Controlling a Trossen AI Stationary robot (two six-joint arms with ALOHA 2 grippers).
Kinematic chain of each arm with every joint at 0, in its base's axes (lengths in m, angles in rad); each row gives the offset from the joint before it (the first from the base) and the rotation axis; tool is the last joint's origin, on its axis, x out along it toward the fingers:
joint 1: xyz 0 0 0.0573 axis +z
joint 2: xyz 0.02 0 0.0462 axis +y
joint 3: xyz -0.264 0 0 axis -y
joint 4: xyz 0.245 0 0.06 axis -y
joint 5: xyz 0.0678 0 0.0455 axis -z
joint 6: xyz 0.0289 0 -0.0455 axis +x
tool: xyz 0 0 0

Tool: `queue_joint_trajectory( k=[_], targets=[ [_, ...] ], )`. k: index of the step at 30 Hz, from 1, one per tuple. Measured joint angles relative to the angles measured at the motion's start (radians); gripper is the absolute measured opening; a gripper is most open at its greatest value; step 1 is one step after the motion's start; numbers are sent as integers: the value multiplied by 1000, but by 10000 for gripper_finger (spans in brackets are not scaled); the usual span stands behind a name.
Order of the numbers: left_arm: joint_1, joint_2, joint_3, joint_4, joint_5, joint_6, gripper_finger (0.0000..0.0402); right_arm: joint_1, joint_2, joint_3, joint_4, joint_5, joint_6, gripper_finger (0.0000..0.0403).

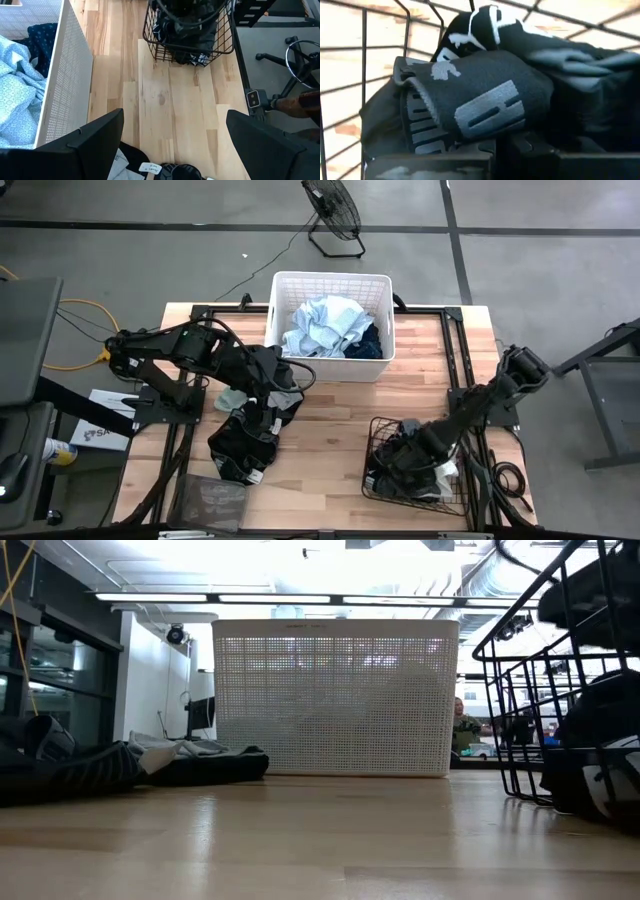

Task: Pick & Place Cloths
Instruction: Put the right black boxer into the wire basket

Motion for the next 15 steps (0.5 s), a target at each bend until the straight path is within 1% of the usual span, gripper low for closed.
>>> queue_joint_trajectory(
  k=[6,12,15],
  targets=[
    [0,0,0,0,0,-2,347,-47,-27,-11,16,-70,-111,4],
    [0,0,1,0,0,-2,347,-45,-130,-12,-6,-34,-126,4],
    [0,0,1,0,0,-2,347,-45,-192,-12,-2,-16,-164,4]
  ],
)
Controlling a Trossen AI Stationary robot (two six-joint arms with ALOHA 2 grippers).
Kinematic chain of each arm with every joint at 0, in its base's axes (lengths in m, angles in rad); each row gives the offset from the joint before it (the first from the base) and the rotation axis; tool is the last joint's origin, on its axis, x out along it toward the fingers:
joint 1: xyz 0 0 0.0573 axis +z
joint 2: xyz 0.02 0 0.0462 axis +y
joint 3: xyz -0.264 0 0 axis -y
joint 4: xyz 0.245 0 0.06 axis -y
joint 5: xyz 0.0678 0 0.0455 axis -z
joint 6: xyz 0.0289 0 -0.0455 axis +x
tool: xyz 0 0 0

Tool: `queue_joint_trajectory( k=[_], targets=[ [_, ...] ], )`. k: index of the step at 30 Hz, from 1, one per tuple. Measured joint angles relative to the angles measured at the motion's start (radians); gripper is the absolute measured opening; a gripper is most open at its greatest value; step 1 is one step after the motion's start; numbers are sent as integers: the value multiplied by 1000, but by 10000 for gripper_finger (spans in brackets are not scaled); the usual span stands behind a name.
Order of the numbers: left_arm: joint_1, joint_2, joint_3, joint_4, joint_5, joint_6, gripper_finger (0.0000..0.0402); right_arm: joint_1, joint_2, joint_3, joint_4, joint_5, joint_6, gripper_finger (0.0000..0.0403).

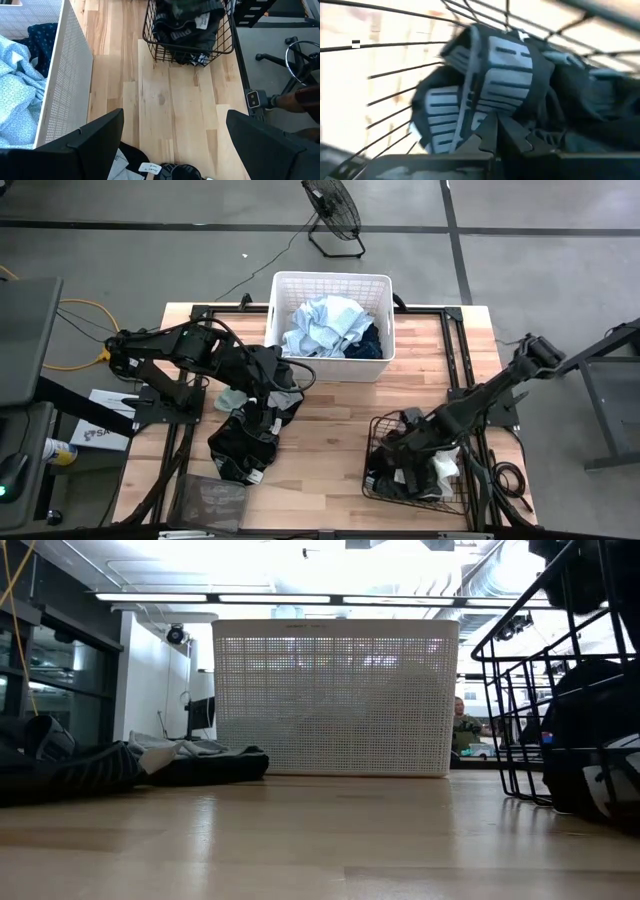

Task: Pick & Place Cloths
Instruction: Put the right black boxer into the wire basket, then put the black boxer into the wire basket

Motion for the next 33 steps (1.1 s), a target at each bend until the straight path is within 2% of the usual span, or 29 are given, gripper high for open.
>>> queue_joint_trajectory(
  k=[7,14,18,21,26,33],
  targets=[
    [0,0,0,0,0,0,347,13,-128,0,-9,90,-84,25],
    [0,0,0,-43,-6,-61,347,21,-230,1,-3,140,-218,115],
    [0,0,0,-132,-43,-153,347,22,-273,1,0,180,-338,168],
    [0,3,0,-205,-90,-245,347,22,-306,1,0,193,-409,191],
    [0,1,-30,-271,-208,-420,347,22,-374,1,1,204,-519,197],
    [-16,-6,-211,-269,-284,-649,347,22,-480,2,1,254,-672,189]
  ],
)
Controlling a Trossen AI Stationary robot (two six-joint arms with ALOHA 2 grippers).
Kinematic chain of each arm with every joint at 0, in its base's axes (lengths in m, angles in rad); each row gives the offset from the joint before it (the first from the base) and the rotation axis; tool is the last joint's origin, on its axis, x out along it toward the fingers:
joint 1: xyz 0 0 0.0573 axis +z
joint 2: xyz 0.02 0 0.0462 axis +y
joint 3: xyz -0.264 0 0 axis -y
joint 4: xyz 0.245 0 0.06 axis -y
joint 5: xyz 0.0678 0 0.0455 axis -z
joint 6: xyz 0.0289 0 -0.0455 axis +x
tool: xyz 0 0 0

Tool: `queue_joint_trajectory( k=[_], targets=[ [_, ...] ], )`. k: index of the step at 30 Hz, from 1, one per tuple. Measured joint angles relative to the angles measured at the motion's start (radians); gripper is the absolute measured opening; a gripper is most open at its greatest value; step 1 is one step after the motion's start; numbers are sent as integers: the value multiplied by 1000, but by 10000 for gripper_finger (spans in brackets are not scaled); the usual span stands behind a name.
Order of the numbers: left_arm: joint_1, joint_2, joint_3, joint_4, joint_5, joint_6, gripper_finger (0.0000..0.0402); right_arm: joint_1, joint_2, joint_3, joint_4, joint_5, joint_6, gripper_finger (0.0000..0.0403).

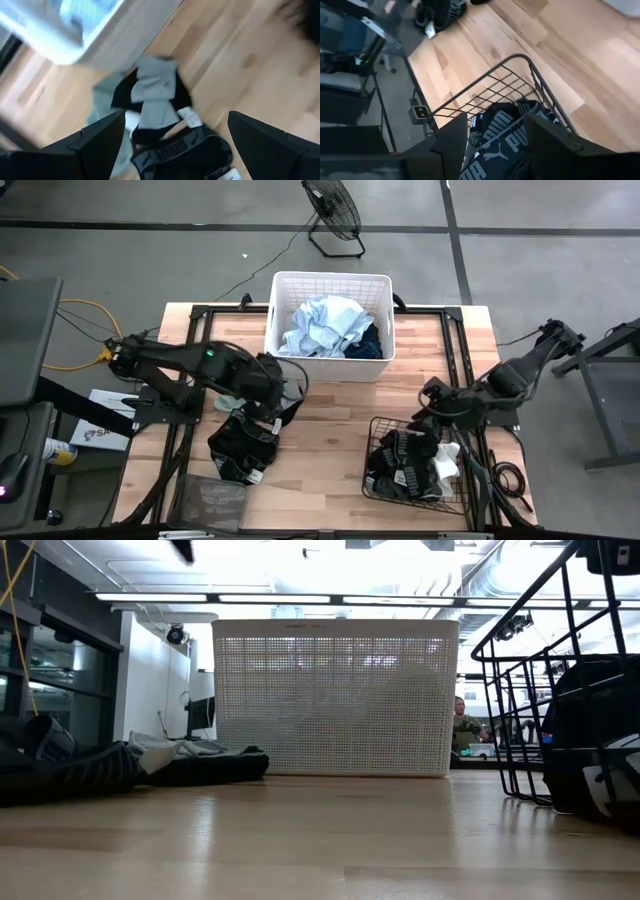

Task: Pick & Place Cloths
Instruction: Put the black boxer into the wire basket

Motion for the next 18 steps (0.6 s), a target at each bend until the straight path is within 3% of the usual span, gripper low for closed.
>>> queue_joint_trajectory(
  k=[9,18],
  targets=[
    [-27,3,-344,65,126,-356,347,0,-77,0,0,16,-144,188],
    [-124,3,-608,316,236,-629,347,0,-103,0,-2,15,-228,188]
  ],
)
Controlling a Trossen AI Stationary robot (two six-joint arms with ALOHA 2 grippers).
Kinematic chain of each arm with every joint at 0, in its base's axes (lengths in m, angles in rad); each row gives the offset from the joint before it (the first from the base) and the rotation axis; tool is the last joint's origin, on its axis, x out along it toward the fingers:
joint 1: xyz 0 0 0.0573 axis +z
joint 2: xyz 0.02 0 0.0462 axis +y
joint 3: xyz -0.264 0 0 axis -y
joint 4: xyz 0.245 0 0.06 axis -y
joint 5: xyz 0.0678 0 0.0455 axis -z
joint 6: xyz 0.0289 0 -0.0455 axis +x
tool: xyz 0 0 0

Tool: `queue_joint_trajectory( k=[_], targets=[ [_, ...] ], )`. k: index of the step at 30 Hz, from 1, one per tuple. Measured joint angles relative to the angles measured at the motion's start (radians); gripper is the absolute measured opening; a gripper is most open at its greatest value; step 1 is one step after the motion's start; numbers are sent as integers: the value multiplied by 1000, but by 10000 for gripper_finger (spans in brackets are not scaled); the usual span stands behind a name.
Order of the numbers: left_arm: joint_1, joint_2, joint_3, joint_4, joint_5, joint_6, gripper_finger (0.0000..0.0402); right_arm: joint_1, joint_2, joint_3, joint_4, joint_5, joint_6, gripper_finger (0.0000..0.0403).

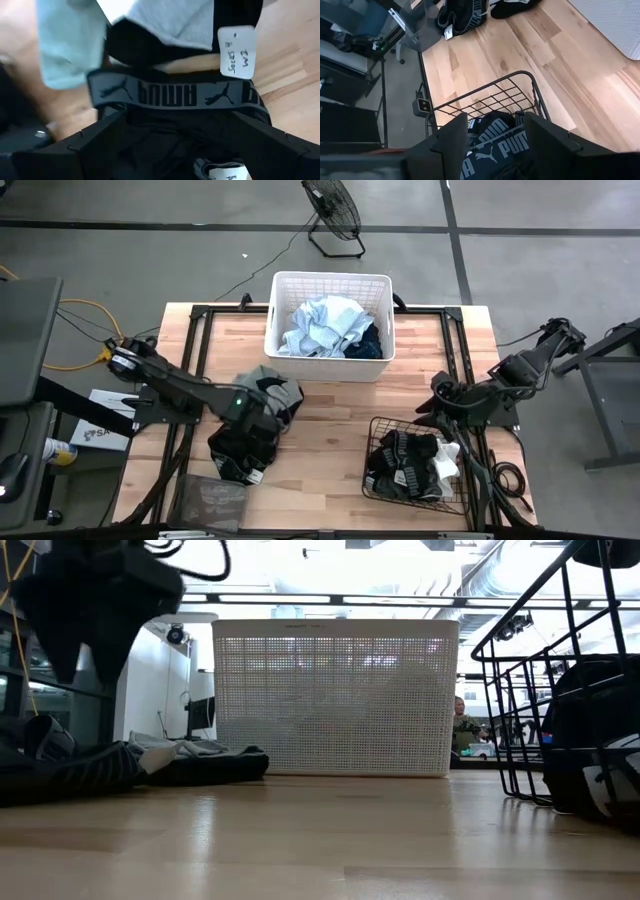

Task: Pick & Place Cloths
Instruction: Put the black boxer into the wire basket

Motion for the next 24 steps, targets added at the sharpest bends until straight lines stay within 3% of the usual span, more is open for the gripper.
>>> queue_joint_trajectory(
  k=[7,13,24],
  targets=[
    [-56,0,-103,153,85,-152,347,0,0,0,-1,-8,-38,188],
    [-94,0,-132,192,120,-285,347,0,0,0,-2,-31,-58,188],
    [-96,33,-133,153,117,-214,347,0,0,0,-1,-24,-87,188]
  ],
)
